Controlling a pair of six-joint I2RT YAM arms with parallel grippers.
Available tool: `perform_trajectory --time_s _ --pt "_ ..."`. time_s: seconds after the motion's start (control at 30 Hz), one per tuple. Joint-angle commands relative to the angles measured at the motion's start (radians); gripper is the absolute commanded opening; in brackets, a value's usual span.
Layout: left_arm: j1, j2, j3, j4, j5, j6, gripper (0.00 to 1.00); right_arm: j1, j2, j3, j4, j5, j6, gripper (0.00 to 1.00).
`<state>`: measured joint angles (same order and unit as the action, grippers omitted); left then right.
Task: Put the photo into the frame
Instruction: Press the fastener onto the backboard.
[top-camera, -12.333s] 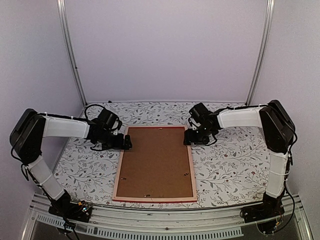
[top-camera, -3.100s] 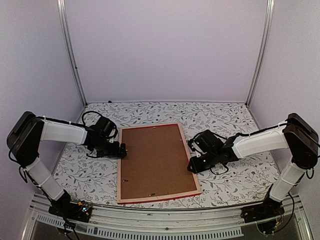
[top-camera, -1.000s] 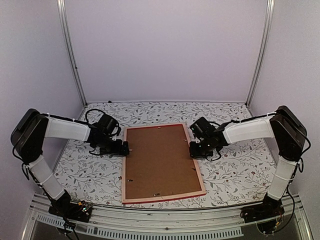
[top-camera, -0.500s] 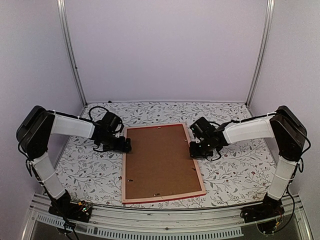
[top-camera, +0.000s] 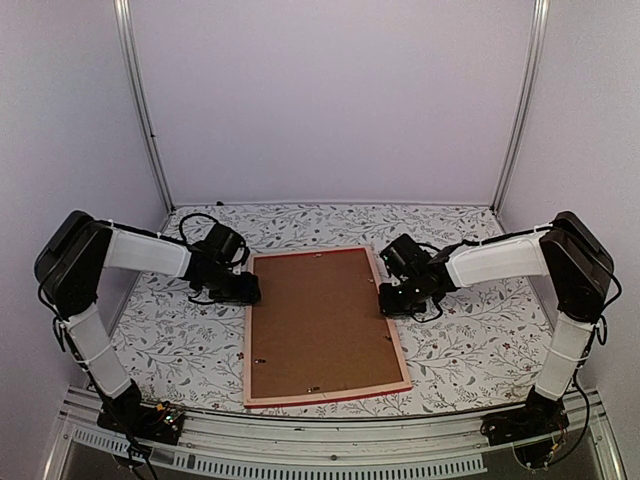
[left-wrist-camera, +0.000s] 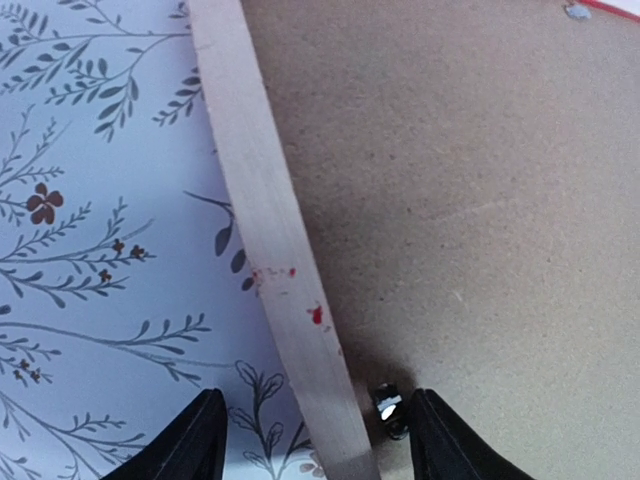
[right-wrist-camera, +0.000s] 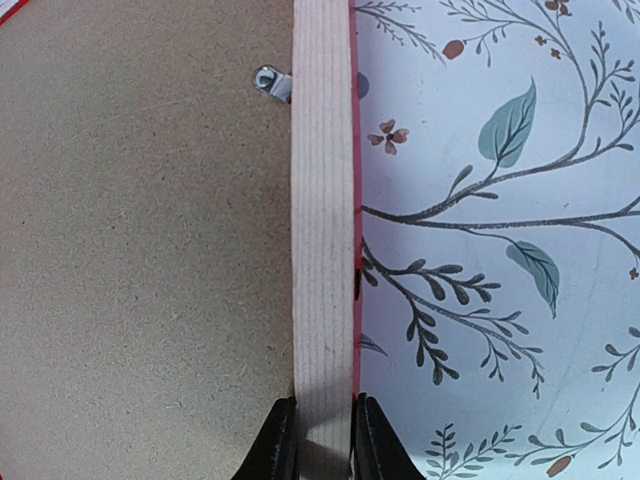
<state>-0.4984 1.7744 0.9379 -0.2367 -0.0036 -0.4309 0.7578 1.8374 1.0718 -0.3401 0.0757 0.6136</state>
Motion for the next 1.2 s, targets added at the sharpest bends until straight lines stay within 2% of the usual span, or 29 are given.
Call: perform_trajectory --time_s 0.0,0.37,0.5,0.63,0.8,1.17 --pt "-0.012 0.027 -0.019 0.010 0.039 -0.013 0.61 -0.011 0.009 -0.020 -0.071 -0.011 0.004 0.19" --pt "-0.003 0.010 -0.042 0.053 0.051 -0.060 0.44 -0.008 -0.022 -0.062 -0.046 -0.015 0.029 0.18" --pt "0.007 0.002 -0.047 0.076 0.056 -0.079 0.43 0.006 -0.045 -0.088 -0.026 -0.014 0.057 0.16" --pt "0.013 0.009 -0.041 0.094 0.062 -0.096 0.48 0.021 -0.037 -0.091 -0.026 -0.013 0.067 0.16" --pt "0.013 0.018 -0.039 0.094 0.060 -0.100 0.48 0.024 -0.041 -0.096 -0.028 -0.009 0.072 0.16" --pt "0.018 -0.025 -0.127 0.132 0.031 -0.139 0.33 0.038 -0.044 -0.101 -0.019 -0.008 0.089 0.15"
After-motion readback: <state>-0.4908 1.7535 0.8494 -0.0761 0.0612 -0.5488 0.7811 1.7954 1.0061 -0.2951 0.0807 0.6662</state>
